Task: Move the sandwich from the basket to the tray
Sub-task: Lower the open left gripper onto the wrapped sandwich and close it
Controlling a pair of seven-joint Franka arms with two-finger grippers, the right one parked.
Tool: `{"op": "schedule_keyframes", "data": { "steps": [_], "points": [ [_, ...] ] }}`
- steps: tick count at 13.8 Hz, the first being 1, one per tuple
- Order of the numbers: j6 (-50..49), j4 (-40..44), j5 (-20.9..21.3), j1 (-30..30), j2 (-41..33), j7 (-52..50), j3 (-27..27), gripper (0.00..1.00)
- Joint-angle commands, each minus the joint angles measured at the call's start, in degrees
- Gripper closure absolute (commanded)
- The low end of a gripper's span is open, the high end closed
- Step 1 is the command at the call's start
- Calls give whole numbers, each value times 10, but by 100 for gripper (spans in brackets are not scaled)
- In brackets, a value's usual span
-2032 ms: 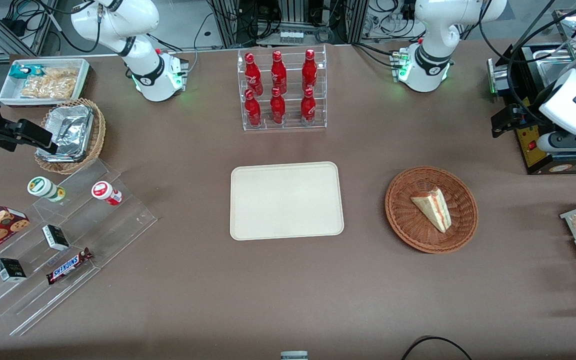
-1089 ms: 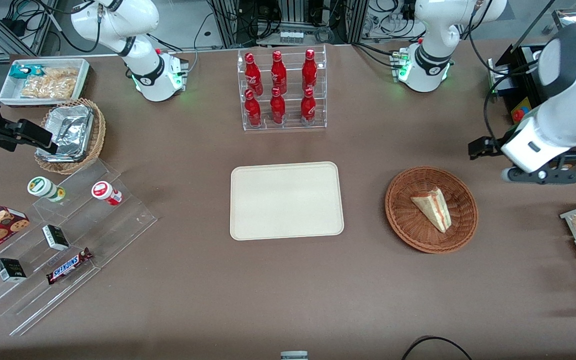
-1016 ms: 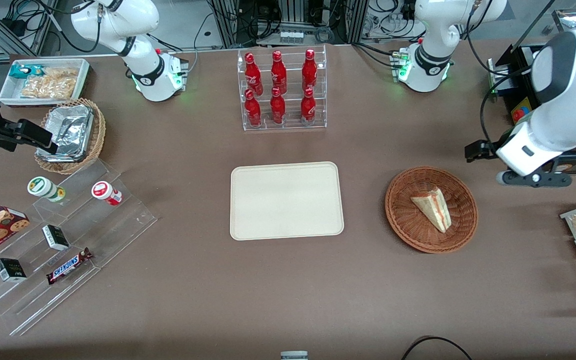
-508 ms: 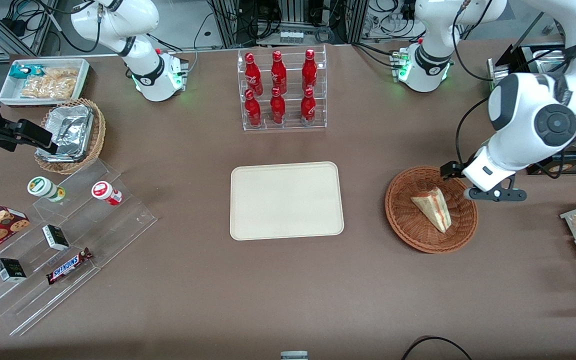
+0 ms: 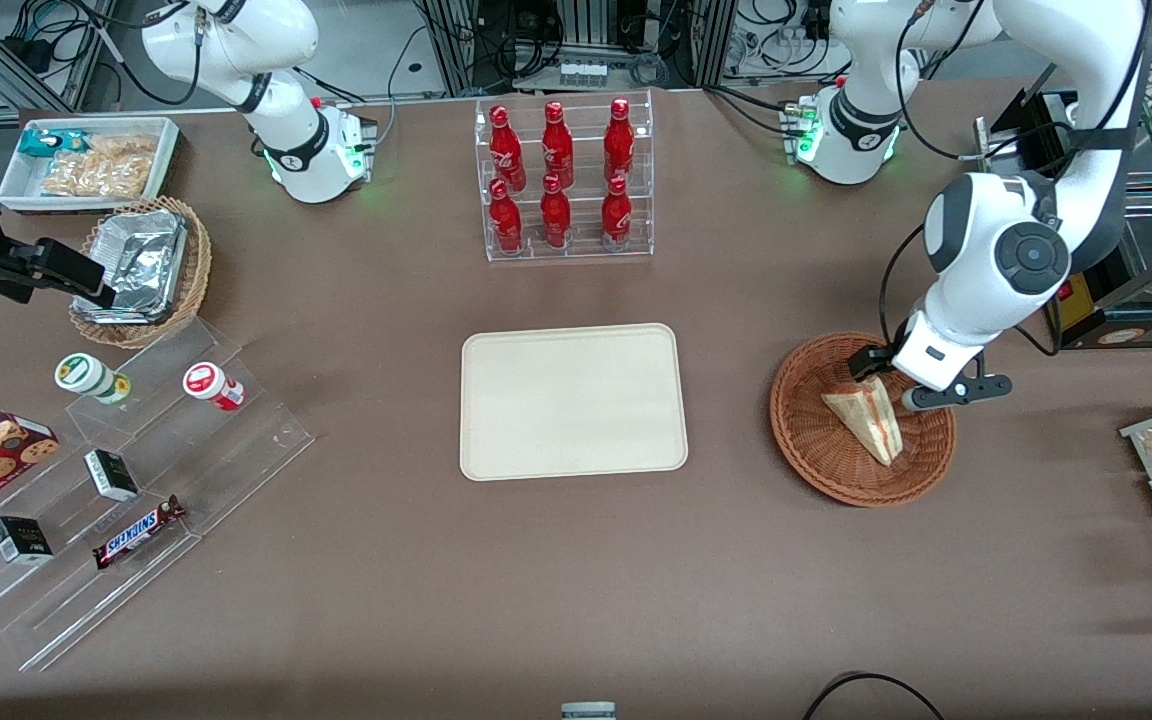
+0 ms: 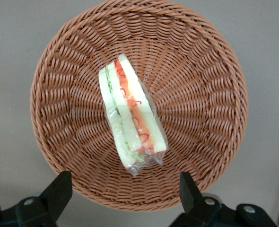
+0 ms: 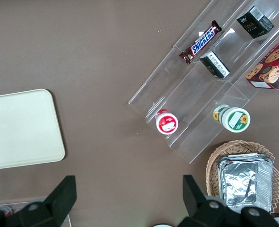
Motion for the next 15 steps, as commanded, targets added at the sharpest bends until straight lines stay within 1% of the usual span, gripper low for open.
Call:
{"op": "schedule_keyframes", "data": {
  "steps": [1, 3, 6, 15],
  "points": [
    [24, -3, 4, -4, 9, -95, 1, 0],
    [39, -3, 4, -5, 26, -190, 1, 0],
    [54, -1, 4, -5, 41, -262, 1, 0],
    [102, 5, -7, -1, 99, -268, 2, 0]
  ]
}}
